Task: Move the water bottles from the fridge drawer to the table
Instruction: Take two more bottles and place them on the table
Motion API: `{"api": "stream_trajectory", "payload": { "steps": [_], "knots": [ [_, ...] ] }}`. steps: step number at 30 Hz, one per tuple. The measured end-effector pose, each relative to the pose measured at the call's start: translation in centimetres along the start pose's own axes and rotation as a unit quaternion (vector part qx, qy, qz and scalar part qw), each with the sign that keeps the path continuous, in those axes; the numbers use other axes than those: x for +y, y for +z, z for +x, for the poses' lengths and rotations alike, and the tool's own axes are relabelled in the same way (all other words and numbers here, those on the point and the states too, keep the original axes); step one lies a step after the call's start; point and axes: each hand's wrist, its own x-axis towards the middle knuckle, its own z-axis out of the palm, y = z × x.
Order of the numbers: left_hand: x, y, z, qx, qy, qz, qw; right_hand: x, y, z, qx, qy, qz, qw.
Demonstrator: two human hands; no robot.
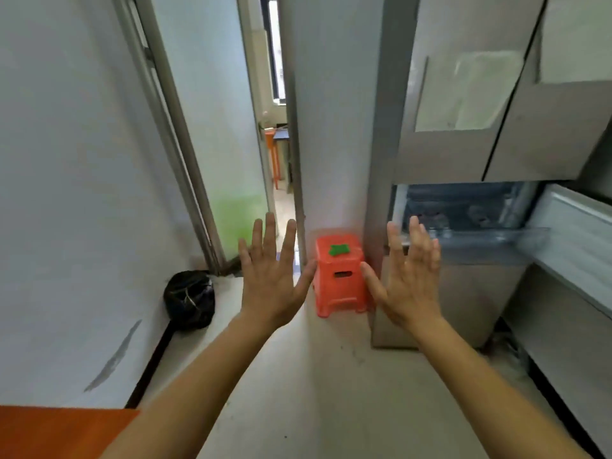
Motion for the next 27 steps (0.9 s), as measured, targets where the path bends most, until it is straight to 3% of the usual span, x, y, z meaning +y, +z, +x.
{"api": "stream_trajectory", "payload": {
  "steps": [11, 18, 27],
  "knots": [
    [16.2, 16.6, 15.0, -0.085, 0.116, -0.047, 0.989, 21.7, 0.9, 4.4, 0.008, 0.138, -0.132, 0.982],
    [21.9, 24.6, 25.2, -0.141, 0.152, -0.084, 0.975, 30.4, 4.7, 12.0, -0.023, 0.189, -0.153, 0.97],
    [30.3, 33.6, 33.2, -0.18, 0.179, -0.089, 0.963, 41.7, 7.4, 15.5, -0.035, 0.254, -0.137, 0.957]
  ]
}}
